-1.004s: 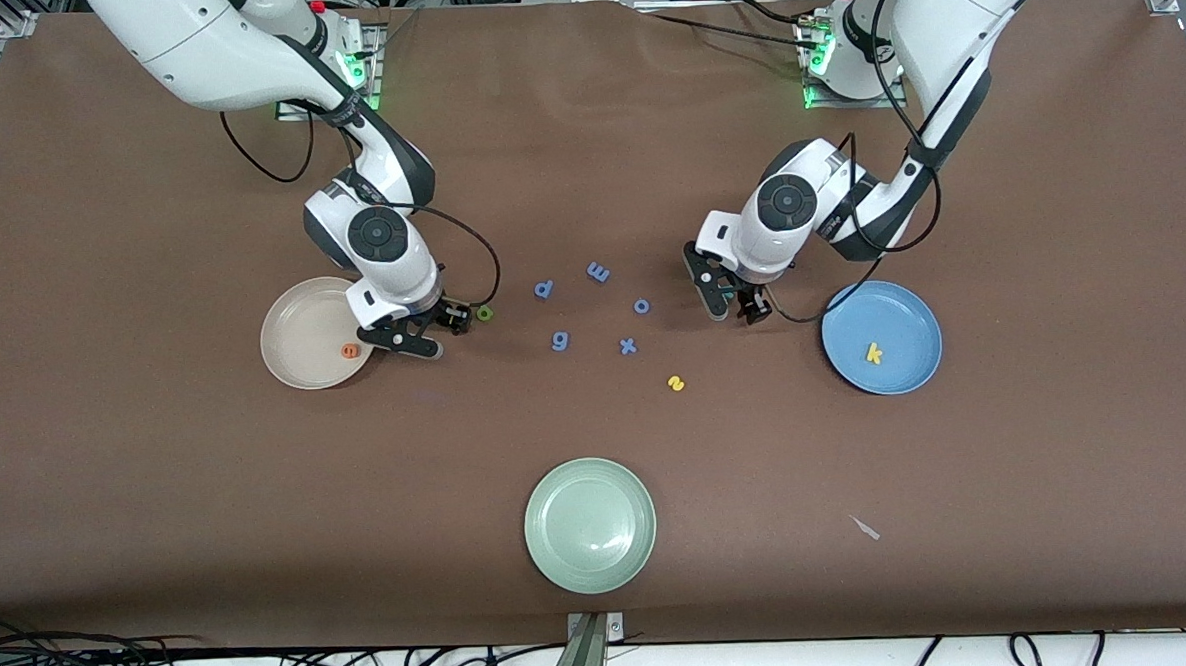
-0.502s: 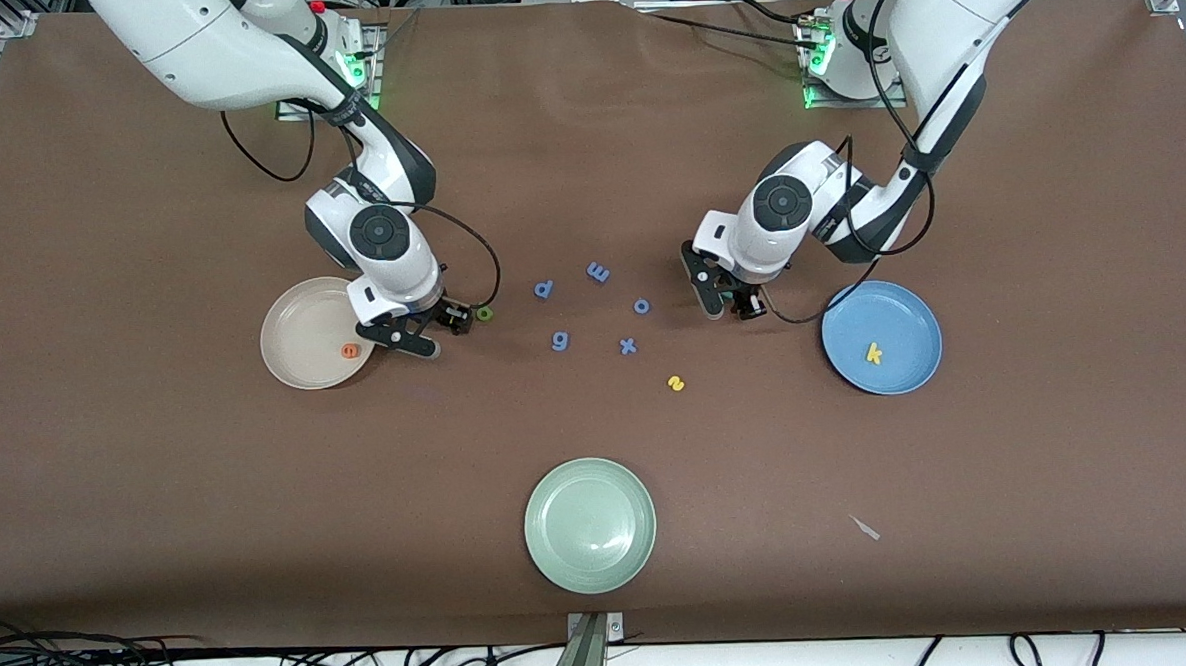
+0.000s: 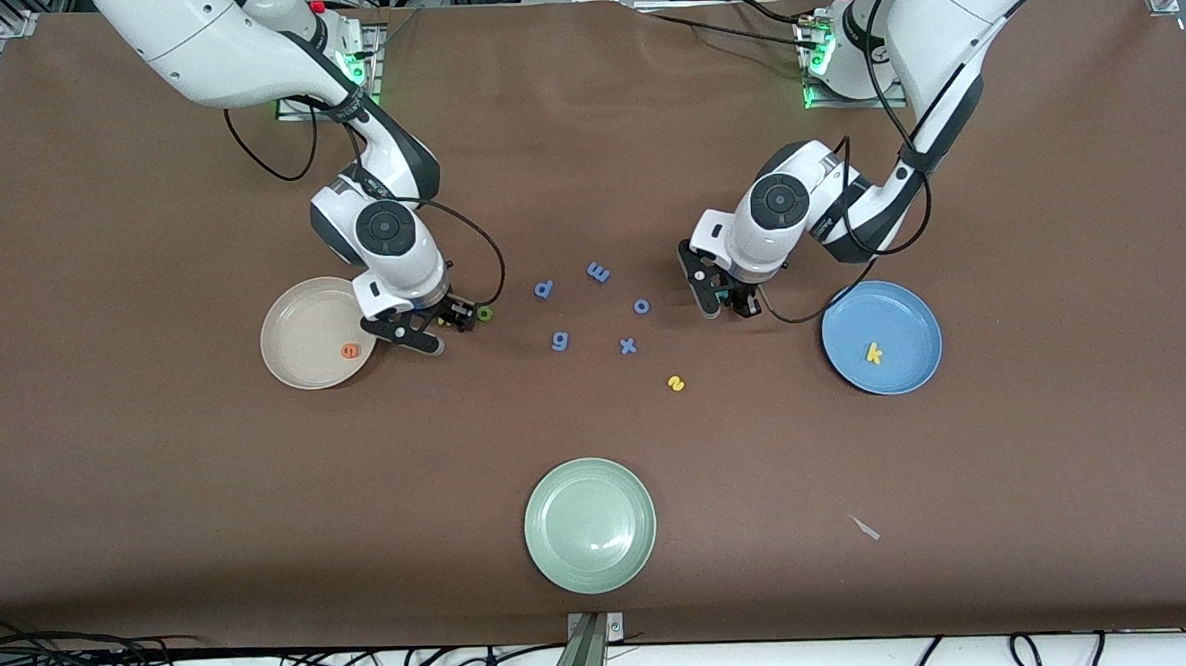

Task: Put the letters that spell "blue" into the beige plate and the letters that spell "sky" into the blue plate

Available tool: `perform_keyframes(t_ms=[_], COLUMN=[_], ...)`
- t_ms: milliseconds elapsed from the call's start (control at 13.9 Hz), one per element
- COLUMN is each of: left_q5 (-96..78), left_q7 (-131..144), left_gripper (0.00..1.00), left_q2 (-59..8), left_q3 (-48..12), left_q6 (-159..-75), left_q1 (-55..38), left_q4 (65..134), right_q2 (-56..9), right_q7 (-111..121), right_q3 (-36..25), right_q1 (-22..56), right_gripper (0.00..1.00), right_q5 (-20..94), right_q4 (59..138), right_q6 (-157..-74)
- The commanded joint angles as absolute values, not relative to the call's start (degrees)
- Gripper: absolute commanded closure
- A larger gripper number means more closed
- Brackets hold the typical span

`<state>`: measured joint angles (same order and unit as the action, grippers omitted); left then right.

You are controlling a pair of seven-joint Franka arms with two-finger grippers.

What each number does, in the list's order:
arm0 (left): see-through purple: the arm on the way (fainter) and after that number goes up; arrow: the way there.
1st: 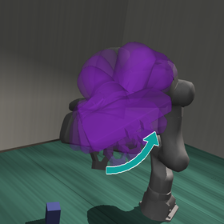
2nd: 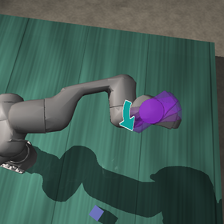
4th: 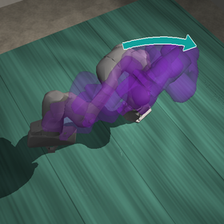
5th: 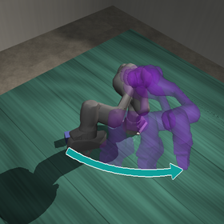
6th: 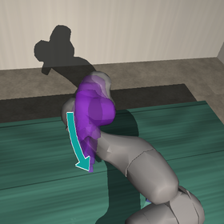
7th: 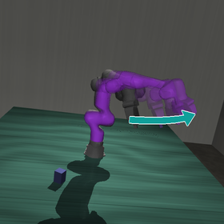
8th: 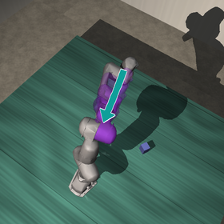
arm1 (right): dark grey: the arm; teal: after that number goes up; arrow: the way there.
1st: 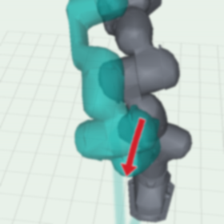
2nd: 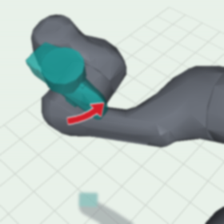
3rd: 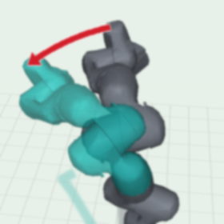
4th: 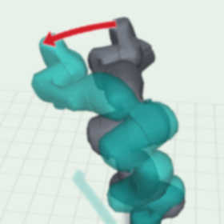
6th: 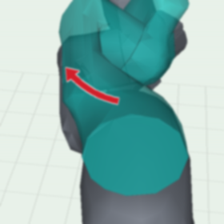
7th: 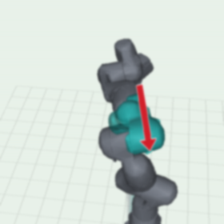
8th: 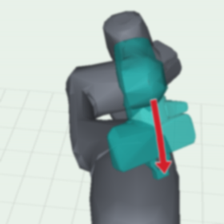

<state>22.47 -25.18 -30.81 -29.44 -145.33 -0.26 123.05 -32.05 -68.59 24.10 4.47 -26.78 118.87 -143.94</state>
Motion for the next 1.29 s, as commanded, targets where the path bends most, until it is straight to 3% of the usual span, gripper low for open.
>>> perform_keyframes(t_ms=[0, 215, 789, 1219], left_q5=[24.26, 24.17, 16.79, 17.93], left_q7=[-24.78, -26.36, -52.08, -57.92], left_gripper=[0.99, 0.99, 0.99, 0.99], left_q2=[-29.19, -26.72, -27.15, -31.71], left_q3=[-29.62, -29.79, -29.53, -28.65], left_q6=[-144.85, -136.53, -115.68, -115.4], left_q1=[0.17, 0.53, 8.16, 17.65], left_q4=[122.78, 119.55, 102.15, 101.16], right_q2=[-31.2, -30.76, -30.06, -24.27], right_q7=[-70.31, -68.04, -65.4, -48.55], right_q3=[24.7, 24.61, 24.43, 23.47], right_q1=[4.04, 3.96, 3.87, 1.59], right_gripper=[0.29, 0.29, 0.91, 0.91], right_q5=[-27.95, -27.95, -27.95, -26.03], right_q4=[120.23, 120.94, 121.29, 117.52], right_q6=[-144.67, -144.67, -144.58, -134.14])
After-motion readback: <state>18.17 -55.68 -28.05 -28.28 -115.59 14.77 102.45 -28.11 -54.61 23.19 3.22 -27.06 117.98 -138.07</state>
